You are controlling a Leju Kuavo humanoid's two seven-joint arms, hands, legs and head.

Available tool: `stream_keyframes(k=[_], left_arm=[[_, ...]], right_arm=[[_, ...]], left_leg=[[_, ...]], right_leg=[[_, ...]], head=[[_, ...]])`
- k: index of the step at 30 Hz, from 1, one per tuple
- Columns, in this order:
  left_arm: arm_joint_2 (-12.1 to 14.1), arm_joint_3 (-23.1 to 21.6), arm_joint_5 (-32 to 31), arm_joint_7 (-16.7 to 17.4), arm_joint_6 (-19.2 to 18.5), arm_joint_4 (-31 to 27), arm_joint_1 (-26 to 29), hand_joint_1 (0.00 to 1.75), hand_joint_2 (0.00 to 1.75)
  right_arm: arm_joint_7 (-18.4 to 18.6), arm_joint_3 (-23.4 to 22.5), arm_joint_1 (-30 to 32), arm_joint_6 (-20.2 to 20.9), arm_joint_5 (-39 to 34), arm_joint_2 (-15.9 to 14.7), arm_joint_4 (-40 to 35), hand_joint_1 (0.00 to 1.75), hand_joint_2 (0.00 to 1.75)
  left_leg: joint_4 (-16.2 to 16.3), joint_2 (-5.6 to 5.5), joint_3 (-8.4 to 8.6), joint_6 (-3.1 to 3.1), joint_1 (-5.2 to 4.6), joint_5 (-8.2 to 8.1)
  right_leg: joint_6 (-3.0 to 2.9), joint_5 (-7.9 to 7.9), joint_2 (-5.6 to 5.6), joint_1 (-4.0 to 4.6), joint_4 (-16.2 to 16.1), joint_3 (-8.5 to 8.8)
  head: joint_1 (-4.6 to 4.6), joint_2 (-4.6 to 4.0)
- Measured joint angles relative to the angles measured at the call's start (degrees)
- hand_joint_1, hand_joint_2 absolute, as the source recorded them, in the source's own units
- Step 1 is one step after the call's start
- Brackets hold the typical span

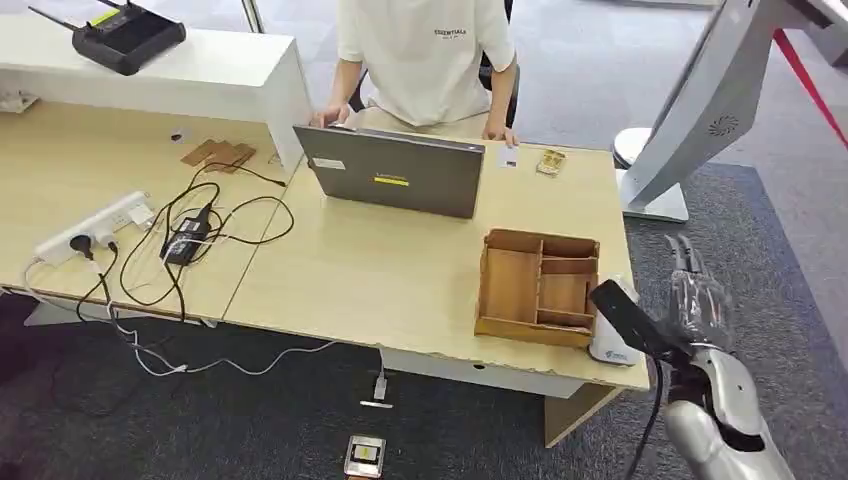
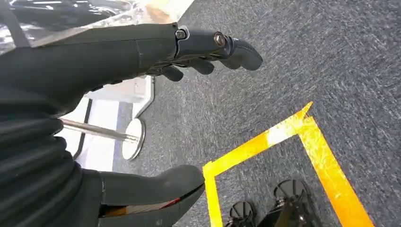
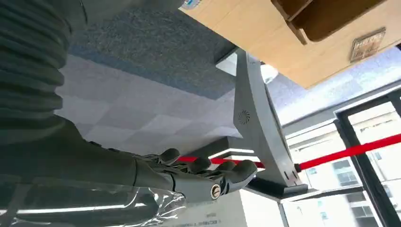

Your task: Pass the card to the sensor for recognition and then transmit it.

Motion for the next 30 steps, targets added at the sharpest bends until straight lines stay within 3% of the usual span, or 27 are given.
stream_keyframes(k=[3,13,30], left_arm=[[-0.07,0.00,-0.02,0.02,0.00,0.00,-0.01,0.00,1.75],[-0.07,-0.02,-0.57,0.83,-0.57,0.04,-0.10,0.00,1.75],[0.48,-0.02,-2.36,1.62,-1.84,0.02,-0.11,0.00,1.75]], right_arm=[[0.57,-0.04,0.99,4.44,0.00,-0.37,-2.27,0.00,1.75],[1.18,1.00,3.71,12.26,-1.03,-0.26,-5.66,0.00,1.75],[1.16,4.48,4.34,13.82,-3.65,0.92,-6.54,0.00,1.75]], left_leg=[[0.00,-0.02,-0.01,0.00,0.00,0.00],[-0.02,-0.03,-0.05,0.00,0.00,-0.01],[-0.02,-0.03,-0.06,0.00,0.00,-0.01]], right_leg=[[0.00,0.00,0.00,0.00,0.00,0.00],[0.01,-0.01,0.00,0.01,0.01,-0.01],[0.01,-0.02,0.00,0.01,0.01,-0.02]], head=[[-0.02,0.00],[0.00,0.00],[0.00,0.00]])
